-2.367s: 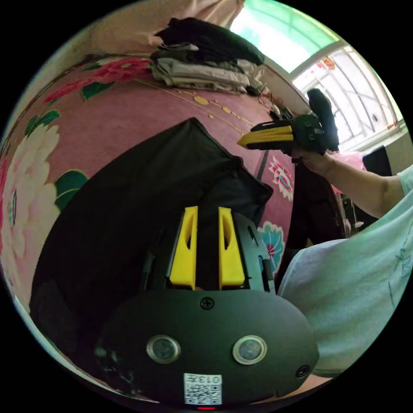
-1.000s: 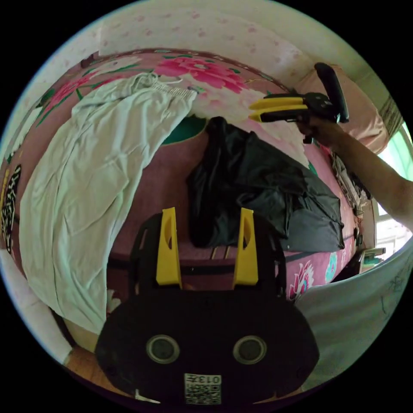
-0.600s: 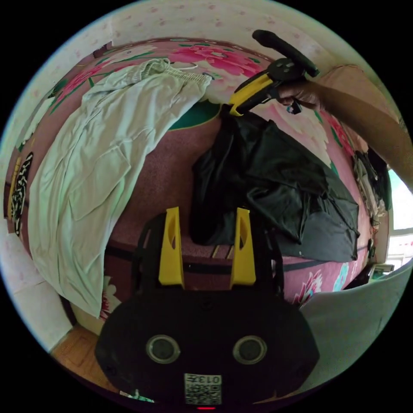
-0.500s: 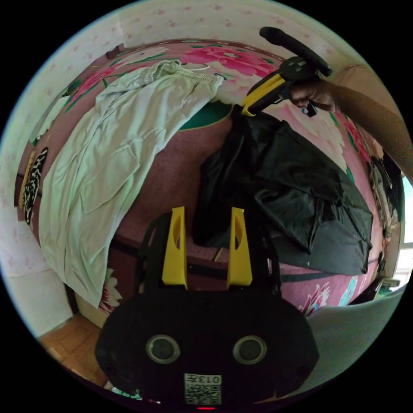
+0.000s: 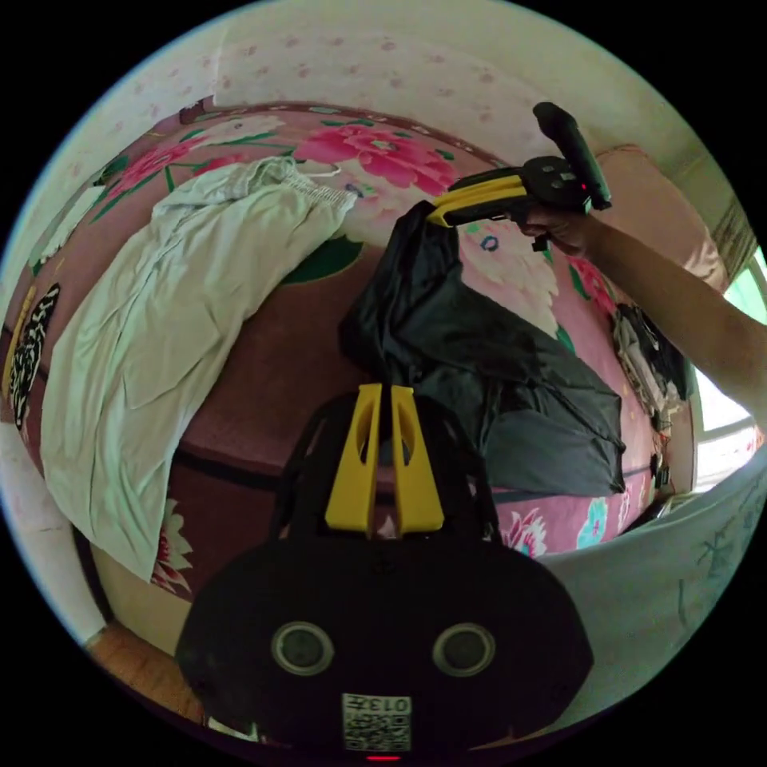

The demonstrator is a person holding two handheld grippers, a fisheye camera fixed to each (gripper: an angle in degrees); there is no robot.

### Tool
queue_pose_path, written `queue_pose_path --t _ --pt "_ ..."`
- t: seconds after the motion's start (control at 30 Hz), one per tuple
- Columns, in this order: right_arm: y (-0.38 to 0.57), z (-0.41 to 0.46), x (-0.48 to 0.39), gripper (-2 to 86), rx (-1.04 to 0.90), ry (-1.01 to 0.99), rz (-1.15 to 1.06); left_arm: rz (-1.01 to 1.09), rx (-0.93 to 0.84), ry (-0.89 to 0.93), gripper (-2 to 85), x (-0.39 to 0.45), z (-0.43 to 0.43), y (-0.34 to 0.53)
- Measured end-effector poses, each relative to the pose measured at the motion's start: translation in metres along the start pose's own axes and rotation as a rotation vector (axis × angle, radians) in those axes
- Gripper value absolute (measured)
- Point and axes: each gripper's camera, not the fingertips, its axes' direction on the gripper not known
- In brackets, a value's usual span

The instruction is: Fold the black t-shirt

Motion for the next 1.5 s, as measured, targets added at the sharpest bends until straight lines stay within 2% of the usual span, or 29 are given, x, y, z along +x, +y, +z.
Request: queue_pose_path --t 0.33,0.57,0.73,0.93,1.23,1.3,1.37,1.5 --pt "0.178 -0.114 -0.088 2.1 0.102 0.188 0.067 0.368 0.047 0.249 0.7 0.139 -0.017 0.004" --pt "0.342 -0.144 -0.168 2.1 0.070 0.294 0.202 0.648 -0.052 0.409 0.9 0.274 0.029 0.014" --pt "0.449 -0.127 -0.224 2.3 -0.042 0.350 0.281 0.816 -0.189 0.445 0.9 0.362 0.094 0.030" --pt "0.562 -0.082 -0.280 2.5 -0.166 0.360 0.387 0.968 -0.322 0.385 1.1 0.442 0.164 0.051" --pt "0.673 -0.053 -0.319 3.8 -0.164 0.409 0.501 1.045 -0.338 0.298 2.6 0.510 0.210 0.057" --pt "0.690 -0.044 -0.321 5.2 -0.166 0.394 0.524 1.030 -0.361 0.311 3.9 0.518 0.223 0.054" --pt "0.713 -0.031 -0.325 7.8 -0.246 0.352 0.544 1.053 -0.460 0.393 8.1 0.532 0.239 0.054" --pt "0.765 -0.035 -0.338 8.8 -0.269 0.341 0.646 1.149 -0.560 0.521 12.9 0.548 0.246 0.063"
